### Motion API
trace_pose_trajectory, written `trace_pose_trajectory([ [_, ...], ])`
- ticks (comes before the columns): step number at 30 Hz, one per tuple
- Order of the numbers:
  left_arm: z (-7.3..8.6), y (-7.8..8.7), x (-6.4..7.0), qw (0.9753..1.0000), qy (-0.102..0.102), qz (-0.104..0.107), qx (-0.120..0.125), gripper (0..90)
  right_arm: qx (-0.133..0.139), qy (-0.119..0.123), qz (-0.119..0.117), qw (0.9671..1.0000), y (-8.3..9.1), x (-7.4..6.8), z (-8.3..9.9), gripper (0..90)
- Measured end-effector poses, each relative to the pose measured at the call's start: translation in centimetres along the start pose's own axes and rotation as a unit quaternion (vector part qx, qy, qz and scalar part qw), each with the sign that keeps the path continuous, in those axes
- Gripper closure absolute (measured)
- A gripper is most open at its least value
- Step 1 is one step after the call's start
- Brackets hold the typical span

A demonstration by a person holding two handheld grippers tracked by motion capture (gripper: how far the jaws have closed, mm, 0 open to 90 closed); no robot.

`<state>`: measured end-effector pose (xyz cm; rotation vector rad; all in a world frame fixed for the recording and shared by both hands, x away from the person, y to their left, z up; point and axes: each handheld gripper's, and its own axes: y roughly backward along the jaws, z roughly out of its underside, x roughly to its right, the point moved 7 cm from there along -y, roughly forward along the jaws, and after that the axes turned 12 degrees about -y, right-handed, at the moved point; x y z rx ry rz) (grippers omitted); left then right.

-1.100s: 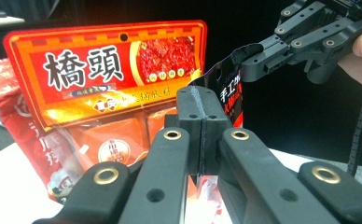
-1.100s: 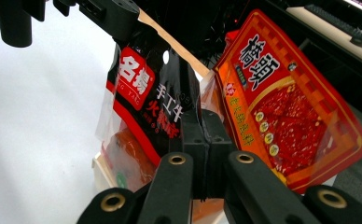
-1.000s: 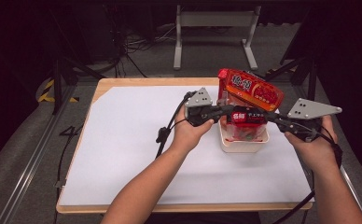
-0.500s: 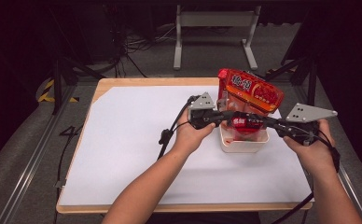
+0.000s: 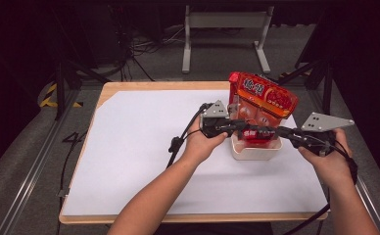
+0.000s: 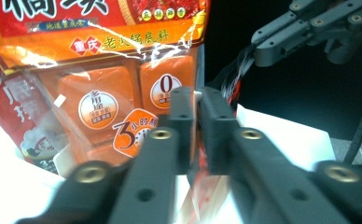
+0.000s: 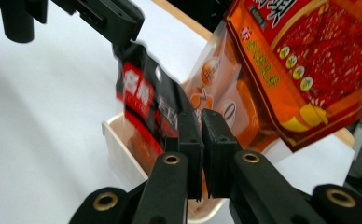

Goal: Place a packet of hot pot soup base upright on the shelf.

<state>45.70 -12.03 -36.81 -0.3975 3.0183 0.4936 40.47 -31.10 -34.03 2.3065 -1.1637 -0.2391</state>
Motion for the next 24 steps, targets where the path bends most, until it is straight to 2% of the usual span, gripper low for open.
trace_pose_trajectory([
  [1, 0.1, -0.1, 0.0, 1.0000, 0.001, 0.000, 0.001, 77.6, 0.001, -0.002, 0.000, 1.0000, 0.1, 0.0, 0.0, 86.5],
  [5, 0.3, -0.1, -0.1, 0.9999, 0.006, -0.013, 0.002, 61.9, 0.006, -0.007, -0.004, 0.9999, 0.3, 0.0, 0.0, 85.7],
  [8, 0.3, 0.2, -0.4, 0.9993, 0.015, -0.033, 0.008, 42.4, 0.009, -0.010, -0.005, 0.9999, 0.4, 0.0, -0.1, 84.4],
  [11, 0.2, 0.8, -0.5, 0.9993, 0.014, -0.031, 0.014, 38.5, 0.011, -0.012, -0.008, 0.9998, 0.3, 0.0, -0.2, 83.4],
  [15, 0.1, 2.3, -0.2, 0.9992, 0.008, -0.035, 0.017, 31.8, 0.018, -0.015, -0.015, 0.9996, 0.2, -0.2, -0.4, 78.6],
  [18, 0.1, 3.8, 0.3, 0.9992, 0.001, -0.038, 0.014, 28.7, 0.029, -0.027, -0.026, 0.9989, 0.3, -0.6, -0.6, 71.4],
  [20, 0.2, 4.8, 0.8, 0.9990, 0.004, -0.043, 0.009, 27.4, 0.039, -0.042, -0.034, 0.9978, 0.4, -0.8, -0.7, 65.7],
  [22, 0.4, 5.4, 1.0, 0.9989, 0.001, -0.046, 0.004, 26.1, 0.042, -0.049, -0.038, 0.9972, 0.4, -0.9, -0.8, 64.2],
  [24, 0.7, 6.8, 1.5, 0.9986, -0.008, -0.053, -0.005, 25.0, 0.050, -0.061, -0.045, 0.9959, 0.6, -1.2, -0.7, 60.0],
])
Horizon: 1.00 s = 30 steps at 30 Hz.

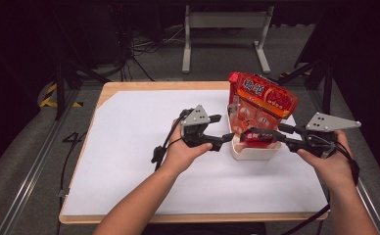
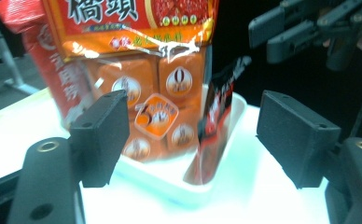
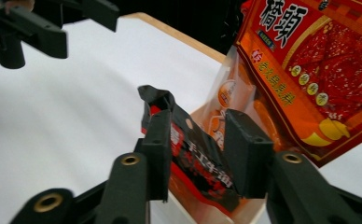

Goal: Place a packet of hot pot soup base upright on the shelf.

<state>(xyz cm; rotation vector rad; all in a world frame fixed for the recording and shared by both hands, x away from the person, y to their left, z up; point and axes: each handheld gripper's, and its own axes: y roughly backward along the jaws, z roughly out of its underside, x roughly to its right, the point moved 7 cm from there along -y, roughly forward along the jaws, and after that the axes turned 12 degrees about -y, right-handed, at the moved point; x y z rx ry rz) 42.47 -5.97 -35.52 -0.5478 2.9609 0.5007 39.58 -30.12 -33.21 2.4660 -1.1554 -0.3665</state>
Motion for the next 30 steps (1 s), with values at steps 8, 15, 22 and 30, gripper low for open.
trace_pose_trajectory([
  [8, 2.7, 5.8, 0.7, 0.9986, -0.003, -0.036, -0.039, 21.3, 0.021, -0.021, -0.011, 0.9995, 0.7, -0.8, 0.6, 49.3],
  [15, 6.6, 10.6, 0.6, 0.9952, 0.027, -0.075, -0.057, 19.7, 0.033, -0.030, -0.006, 0.9990, 0.8, -1.0, 2.0, 47.7],
  [22, 9.6, 13.8, 0.0, 0.9912, 0.047, -0.110, -0.057, 19.4, 0.028, -0.045, -0.004, 0.9986, 0.7, -0.5, 3.0, 47.7],
  [30, 11.4, 17.0, -0.7, 0.9874, 0.046, -0.142, -0.053, 18.6, 0.016, -0.045, -0.008, 0.9988, 0.0, -0.6, 3.8, 47.1],
])
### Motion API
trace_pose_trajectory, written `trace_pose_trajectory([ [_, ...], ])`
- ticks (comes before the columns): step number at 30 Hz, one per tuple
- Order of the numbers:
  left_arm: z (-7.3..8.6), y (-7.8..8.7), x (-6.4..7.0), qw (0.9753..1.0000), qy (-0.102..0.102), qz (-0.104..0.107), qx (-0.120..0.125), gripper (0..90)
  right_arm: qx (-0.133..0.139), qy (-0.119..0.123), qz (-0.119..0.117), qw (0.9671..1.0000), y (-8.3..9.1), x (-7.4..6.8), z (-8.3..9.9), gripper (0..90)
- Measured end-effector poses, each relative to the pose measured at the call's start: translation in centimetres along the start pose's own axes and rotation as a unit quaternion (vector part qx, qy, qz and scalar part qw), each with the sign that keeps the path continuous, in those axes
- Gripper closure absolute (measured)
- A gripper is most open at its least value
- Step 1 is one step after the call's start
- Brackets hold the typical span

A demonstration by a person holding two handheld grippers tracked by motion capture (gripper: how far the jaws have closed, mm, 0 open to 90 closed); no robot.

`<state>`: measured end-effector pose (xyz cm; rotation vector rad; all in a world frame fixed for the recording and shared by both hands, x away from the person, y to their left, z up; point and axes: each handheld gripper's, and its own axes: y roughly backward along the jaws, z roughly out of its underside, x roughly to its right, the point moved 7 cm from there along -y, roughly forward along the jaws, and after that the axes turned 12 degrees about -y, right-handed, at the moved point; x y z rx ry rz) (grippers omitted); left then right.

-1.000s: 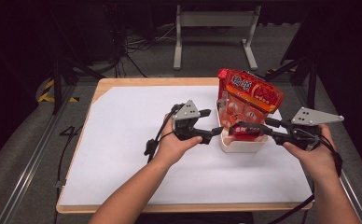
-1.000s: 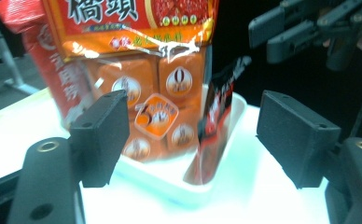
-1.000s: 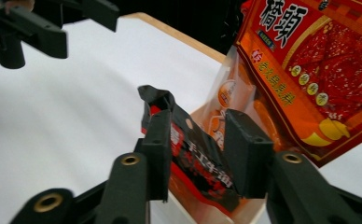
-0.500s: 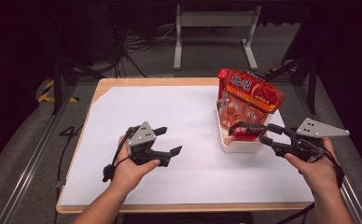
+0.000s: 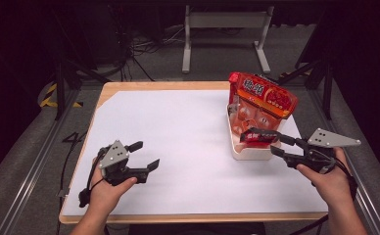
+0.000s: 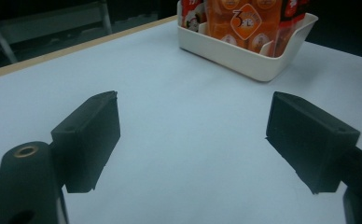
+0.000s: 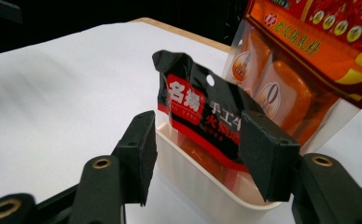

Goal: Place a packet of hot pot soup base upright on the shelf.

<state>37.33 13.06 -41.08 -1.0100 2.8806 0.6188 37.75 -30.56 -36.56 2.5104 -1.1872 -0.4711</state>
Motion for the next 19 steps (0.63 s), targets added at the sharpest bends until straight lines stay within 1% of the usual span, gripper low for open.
trace_pose_trajectory([
  [1, 0.4, 0.3, -0.2, 0.9999, 0.010, -0.004, 0.000, 18.5, -0.002, -0.001, -0.001, 1.0000, -0.1, 0.0, 0.1, 47.1],
  [3, 0.9, 0.6, -0.7, 0.9999, 0.009, -0.010, 0.002, 18.4, -0.006, -0.004, -0.001, 1.0000, -0.3, 0.1, 0.4, 47.0],
  [5, 1.2, 0.7, -0.8, 0.9998, 0.015, -0.009, 0.005, 18.2, -0.009, -0.006, -0.003, 0.9999, -0.5, 0.1, 0.6, 46.9],
  [6, 1.3, 0.8, -1.0, 0.9999, 0.010, -0.011, 0.005, 18.2, -0.009, -0.005, -0.003, 0.9999, -0.6, 0.1, 0.7, 46.8],
  [9, 1.4, 1.1, -1.3, 0.9998, 0.011, -0.016, 0.005, 18.0, -0.009, -0.004, -0.004, 0.9999, -0.6, 0.0, 0.7, 46.6],
  [12, 1.3, 1.5, -1.6, 0.9995, 0.019, -0.020, 0.015, 17.7, -0.006, -0.004, -0.004, 1.0000, -0.7, 0.0, 0.6, 45.7],
  [16, 1.3, 1.7, -1.8, 0.9993, 0.025, -0.024, 0.017, 17.4, -0.005, -0.004, -0.005, 1.0000, -0.7, 0.1, 0.7, 44.9],
  [19, 1.4, 1.6, -1.7, 0.9994, 0.025, -0.021, 0.015, 17.2, -0.004, -0.007, -0.006, 0.9999, -0.7, 0.1, 0.7, 44.3],
])
